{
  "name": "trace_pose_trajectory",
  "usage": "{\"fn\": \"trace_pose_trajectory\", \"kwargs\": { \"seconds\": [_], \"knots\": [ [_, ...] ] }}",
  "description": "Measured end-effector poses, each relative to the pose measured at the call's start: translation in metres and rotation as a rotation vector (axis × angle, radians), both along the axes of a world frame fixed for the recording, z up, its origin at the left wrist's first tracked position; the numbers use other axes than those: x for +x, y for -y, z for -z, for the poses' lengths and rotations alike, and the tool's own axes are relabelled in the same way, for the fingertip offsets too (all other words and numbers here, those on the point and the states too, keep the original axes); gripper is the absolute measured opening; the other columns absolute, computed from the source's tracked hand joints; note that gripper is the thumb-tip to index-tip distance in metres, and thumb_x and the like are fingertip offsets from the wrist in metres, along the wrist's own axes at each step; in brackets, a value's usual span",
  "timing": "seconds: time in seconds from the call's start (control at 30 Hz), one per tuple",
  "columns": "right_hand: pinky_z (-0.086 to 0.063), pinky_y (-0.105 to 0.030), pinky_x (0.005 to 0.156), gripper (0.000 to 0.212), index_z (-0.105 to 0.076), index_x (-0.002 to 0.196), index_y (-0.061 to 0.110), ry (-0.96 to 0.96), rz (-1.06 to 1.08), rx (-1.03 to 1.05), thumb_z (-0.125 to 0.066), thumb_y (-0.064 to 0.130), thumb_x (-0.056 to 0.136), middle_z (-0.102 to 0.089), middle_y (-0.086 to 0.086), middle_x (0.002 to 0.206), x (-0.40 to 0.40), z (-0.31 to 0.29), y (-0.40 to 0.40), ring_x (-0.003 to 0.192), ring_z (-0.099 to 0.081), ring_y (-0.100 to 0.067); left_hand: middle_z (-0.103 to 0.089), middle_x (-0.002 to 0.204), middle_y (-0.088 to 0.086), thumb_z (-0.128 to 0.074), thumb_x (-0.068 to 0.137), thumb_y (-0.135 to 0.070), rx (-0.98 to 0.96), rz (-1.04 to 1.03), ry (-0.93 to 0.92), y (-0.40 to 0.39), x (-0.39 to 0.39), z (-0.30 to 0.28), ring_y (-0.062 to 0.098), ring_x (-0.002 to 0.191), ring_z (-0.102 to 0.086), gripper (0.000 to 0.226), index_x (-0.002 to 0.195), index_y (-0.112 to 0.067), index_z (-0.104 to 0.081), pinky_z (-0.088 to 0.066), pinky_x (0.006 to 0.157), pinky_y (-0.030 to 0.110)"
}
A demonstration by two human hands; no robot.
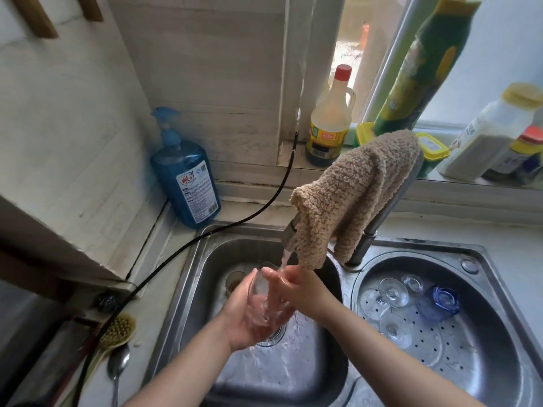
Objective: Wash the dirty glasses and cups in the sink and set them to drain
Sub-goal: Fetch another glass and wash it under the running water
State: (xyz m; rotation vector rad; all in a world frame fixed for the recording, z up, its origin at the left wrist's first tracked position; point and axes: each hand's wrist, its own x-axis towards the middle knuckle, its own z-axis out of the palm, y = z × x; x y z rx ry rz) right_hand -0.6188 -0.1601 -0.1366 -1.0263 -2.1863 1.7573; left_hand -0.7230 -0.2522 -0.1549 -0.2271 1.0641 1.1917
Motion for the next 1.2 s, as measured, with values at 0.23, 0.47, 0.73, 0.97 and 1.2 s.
{"fn": "trace_pose_trajectory", "kwargs": {
  "seconds": [0.23, 0.47, 0.73, 0.97, 1.2],
  "knots": [
    [-0.056, -0.040, 0.069, 0.067, -0.066, 0.066, 0.011, 0.236, -0.045, 0.462, -0.035, 0.067, 0.086, -0.066, -0.006, 0.061, -0.010, 0.018, -0.006, 0.060, -0.065, -0.023, -0.068, 0.110, -0.001, -0.043, 0.088, -0.061, 0.010, 0.220, -0.960, 0.009, 0.008, 0.023, 0.013, 0.104, -0.062, 0.051, 0.119, -0.026, -0.063, -0.050, 0.095, 0.039],
    [-0.056, -0.036, 0.074, 0.047, -0.069, 0.066, 0.004, 0.049, -0.094, 0.187, -0.052, 0.037, 0.094, -0.069, -0.010, 0.063, -0.014, 0.022, 0.000, 0.059, -0.066, -0.022, -0.060, 0.105, -0.013, -0.079, 0.057, -0.051, 0.013, 0.540, -1.460, 0.013, 0.009, 0.036, 0.011, 0.097, -0.061, 0.075, 0.120, -0.030, -0.044, -0.052, 0.077, 0.030],
    [-0.035, -0.036, 0.112, 0.044, -0.067, 0.118, 0.021, 0.116, -0.782, 0.838, -0.062, 0.005, 0.077, -0.062, 0.002, 0.128, 0.031, 0.032, -0.033, 0.128, -0.049, -0.014, -0.050, 0.123, -0.015, -0.089, 0.058, -0.035, 0.151, 0.568, -1.461, 0.002, -0.015, 0.029, 0.007, 0.113, -0.047, 0.094, 0.135, -0.025, -0.037, -0.040, 0.094, 0.026],
    [-0.041, -0.039, 0.104, 0.073, -0.037, 0.142, 0.019, 0.261, -0.593, 0.443, -0.068, 0.024, 0.076, -0.055, -0.001, 0.134, 0.014, 0.048, -0.008, 0.126, -0.050, -0.022, -0.048, 0.139, -0.004, -0.086, 0.061, -0.018, 0.141, 0.598, -1.534, -0.012, -0.012, 0.036, 0.016, 0.123, -0.049, 0.091, 0.140, -0.016, -0.040, -0.032, 0.091, 0.012],
    [-0.042, -0.027, 0.102, 0.059, -0.045, 0.135, 0.010, 0.081, -0.435, 0.133, -0.058, -0.003, 0.079, -0.056, -0.004, 0.129, 0.008, 0.026, -0.002, 0.121, -0.052, -0.017, -0.047, 0.141, 0.002, -0.084, 0.064, -0.014, 0.129, 0.560, -1.579, -0.016, -0.006, 0.041, 0.019, 0.126, -0.047, 0.089, 0.141, -0.010, -0.039, -0.023, 0.090, 0.005]
  ]
}}
